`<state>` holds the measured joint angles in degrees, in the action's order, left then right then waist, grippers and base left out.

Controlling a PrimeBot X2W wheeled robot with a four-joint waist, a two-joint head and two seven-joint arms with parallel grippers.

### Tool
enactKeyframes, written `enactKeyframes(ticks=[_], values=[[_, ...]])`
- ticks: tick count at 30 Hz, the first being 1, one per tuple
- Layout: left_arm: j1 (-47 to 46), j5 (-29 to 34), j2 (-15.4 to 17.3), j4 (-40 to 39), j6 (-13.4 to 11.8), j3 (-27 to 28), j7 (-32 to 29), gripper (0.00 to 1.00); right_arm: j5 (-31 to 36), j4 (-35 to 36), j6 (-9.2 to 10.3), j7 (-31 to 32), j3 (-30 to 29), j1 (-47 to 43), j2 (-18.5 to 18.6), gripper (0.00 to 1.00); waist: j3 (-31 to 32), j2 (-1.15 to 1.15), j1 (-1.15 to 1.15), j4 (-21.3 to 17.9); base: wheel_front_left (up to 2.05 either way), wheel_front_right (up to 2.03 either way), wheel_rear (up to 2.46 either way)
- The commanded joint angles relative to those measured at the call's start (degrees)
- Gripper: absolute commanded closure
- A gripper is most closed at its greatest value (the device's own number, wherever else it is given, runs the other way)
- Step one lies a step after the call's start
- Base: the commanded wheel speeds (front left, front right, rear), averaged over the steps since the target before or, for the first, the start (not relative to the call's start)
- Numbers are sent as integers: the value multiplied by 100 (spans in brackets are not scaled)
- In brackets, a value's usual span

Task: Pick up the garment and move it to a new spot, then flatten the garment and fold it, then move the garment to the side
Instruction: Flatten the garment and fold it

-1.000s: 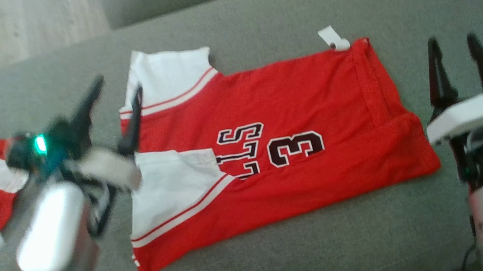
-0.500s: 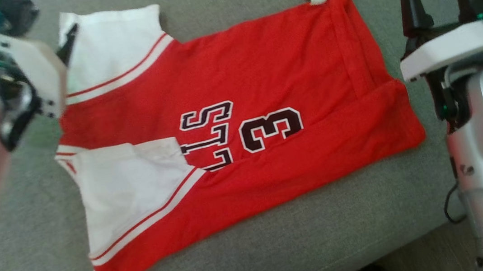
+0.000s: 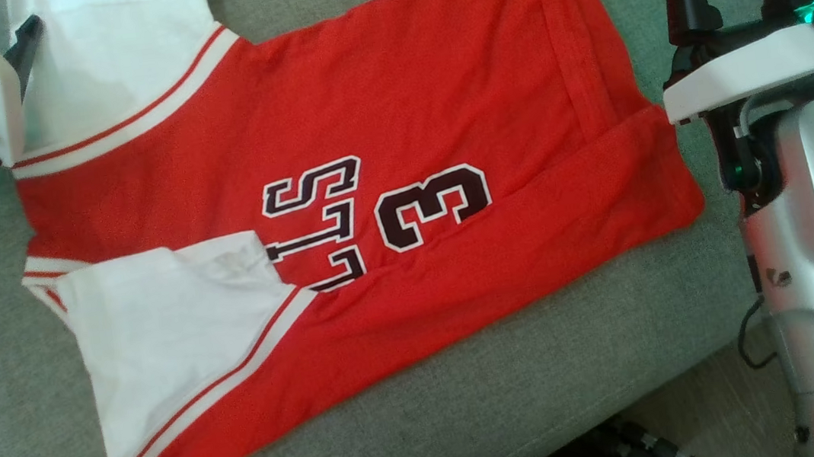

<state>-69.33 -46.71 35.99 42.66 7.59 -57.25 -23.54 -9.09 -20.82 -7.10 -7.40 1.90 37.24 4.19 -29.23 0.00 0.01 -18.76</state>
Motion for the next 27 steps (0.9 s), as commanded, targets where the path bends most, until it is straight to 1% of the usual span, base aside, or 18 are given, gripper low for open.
enactKeyframes(ticks=[1, 6, 11, 12, 13, 17, 19, 23, 27], values=[[-342, -73, 237, -52, -10, 127, 28, 0, -43, 224, -39, -58, 99, 136, -55, 0, -73, 0, -1, -52, 0, 0, 0], [-479, -429, 168, -26, -10, -167, 23, 0, -8, 206, -39, -65, 57, 152, -72, 0, -146, 0, -1, -93, 0, 0, 0], [-523, -828, 154, -40, -10, -505, -209, 0, 42, 167, -39, -83, 37, 161, -86, 0, -151, 0, -1, -109, 0, 0, 0], [-522, -911, 163, -43, -10, -580, -301, 59, 49, 158, -39, -82, 31, 167, -88, 0, -148, 0, -1, -107, 0, 0, 0], [-520, -997, 174, -63, -10, -658, -398, 100, 56, 150, -39, -79, 21, 177, -89, 0, -145, 0, -1, -103, 0, 0, 0], [-546, -1233, 224, -123, -10, -823, -571, 100, 84, 137, -39, -66, -23, 212, -93, 0, -130, 0, -1, -73, 0, 0, 0], [-590, -1325, 236, -118, -10, -853, -459, 100, 109, 128, -39, -56, -55, 232, -90, 0, -102, 0, -1, -32, 0, 0, 0], [-612, -1408, 155, -197, -10, -965, -55, 100, 151, 69, -39, -20, -98, 272, -13, 0, 32, 0, -1, 122, 0, 0, 0], [-645, -1369, 42, -318, -10, -1088, 580, 100, 179, -31, -39, 59, -91, 344, 151, 0, 215, 0, -1, 362, 0, 0, 0]])
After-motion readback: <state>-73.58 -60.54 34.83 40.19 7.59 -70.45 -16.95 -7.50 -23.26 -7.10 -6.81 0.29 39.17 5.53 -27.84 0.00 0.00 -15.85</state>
